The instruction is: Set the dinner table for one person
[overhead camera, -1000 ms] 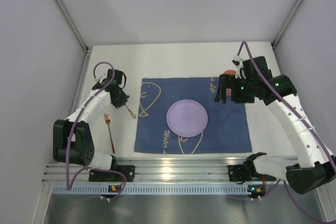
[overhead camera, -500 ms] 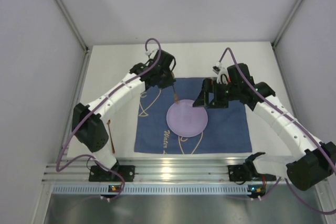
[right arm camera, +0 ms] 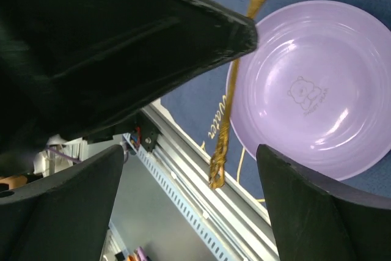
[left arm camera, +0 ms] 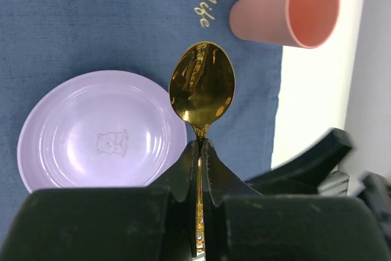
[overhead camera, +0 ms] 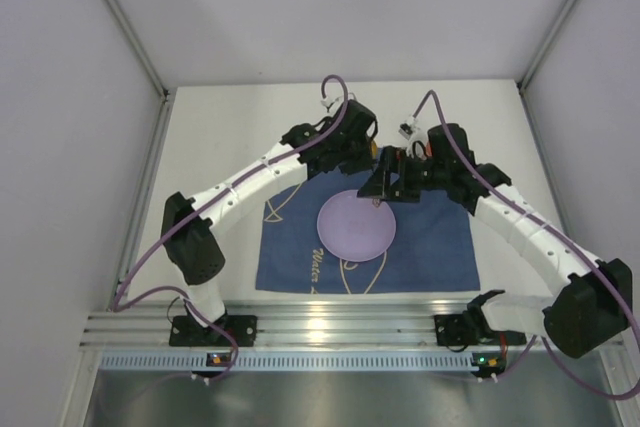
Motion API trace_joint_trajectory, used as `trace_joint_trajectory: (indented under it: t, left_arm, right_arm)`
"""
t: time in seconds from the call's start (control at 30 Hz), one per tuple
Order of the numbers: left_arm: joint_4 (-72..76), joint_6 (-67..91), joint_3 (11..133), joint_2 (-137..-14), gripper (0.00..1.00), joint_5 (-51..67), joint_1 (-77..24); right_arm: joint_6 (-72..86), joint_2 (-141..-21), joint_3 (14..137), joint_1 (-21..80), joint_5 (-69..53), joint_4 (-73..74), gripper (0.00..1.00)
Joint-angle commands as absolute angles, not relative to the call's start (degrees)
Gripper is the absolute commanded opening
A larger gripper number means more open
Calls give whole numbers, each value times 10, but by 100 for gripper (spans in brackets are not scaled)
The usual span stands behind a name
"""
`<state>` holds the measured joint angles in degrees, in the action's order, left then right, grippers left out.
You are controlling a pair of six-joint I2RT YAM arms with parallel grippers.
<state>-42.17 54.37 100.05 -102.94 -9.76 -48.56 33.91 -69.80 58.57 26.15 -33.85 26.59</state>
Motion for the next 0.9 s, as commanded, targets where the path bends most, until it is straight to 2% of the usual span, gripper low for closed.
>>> trace_joint_trajectory:
  t: [0.0, 0.03, 0.1, 0.13, 0.17, 0.2, 0.23, 0.47, 0.5, 0.53, 0.57, 0.6, 0.63, 0.73, 0.87]
  left_arm:
    - [-421, 553, 1041, -1030, 0, -93, -485]
    - [-421, 552, 1043, -1028, 0, -92, -486]
    - [-421, 554, 1047, -1027, 0, -88, -486]
    - [-421, 554, 1047, -1027, 0, -87, -486]
    - [-421, 553, 1047, -1027, 0, -87, -486]
    - [-422, 552, 1046, -1027, 0, -87, -486]
    - [-424, 550, 1046, -1028, 0, -87, -487]
    - [-430, 529, 1042, -1038, 0, -84, -486]
    - [-434, 524, 1042, -1040, 14, -84, -486]
    - [-439, 520, 1042, -1043, 33, -82, -485]
    - [-441, 519, 1041, -1046, 46, -83, -485]
    - [-454, 512, 1041, -1047, 75, -83, -484]
    - [-462, 508, 1041, -1049, 80, -85, -485]
    - [-493, 497, 1030, -1039, 89, -114, -483]
    - [-503, 494, 960, -993, 90, -139, -464]
  right_arm:
    - [341, -698, 569, 272, -325, 234, 89]
    - [340, -697, 566, 272, -320, 232, 88]
    - [338, -696, 559, 272, -316, 232, 75]
    - [338, -696, 558, 272, -312, 232, 65]
    - [335, -696, 559, 272, -308, 232, 36]
    - [335, -695, 559, 272, -303, 235, 23]
    - [332, -694, 559, 272, -297, 236, 0]
    - [317, -669, 570, 271, -267, 265, 0]
    - [316, -656, 568, 269, -263, 277, 0]
    - [313, -650, 564, 266, -256, 282, 0]
    - [314, -640, 553, 263, -251, 286, 0]
    - [316, -621, 545, 254, -247, 293, 0]
    - [318, -612, 535, 249, -245, 296, 0]
    - [313, -588, 503, 229, -232, 322, 0]
    - [311, -565, 443, 207, -222, 344, 0]
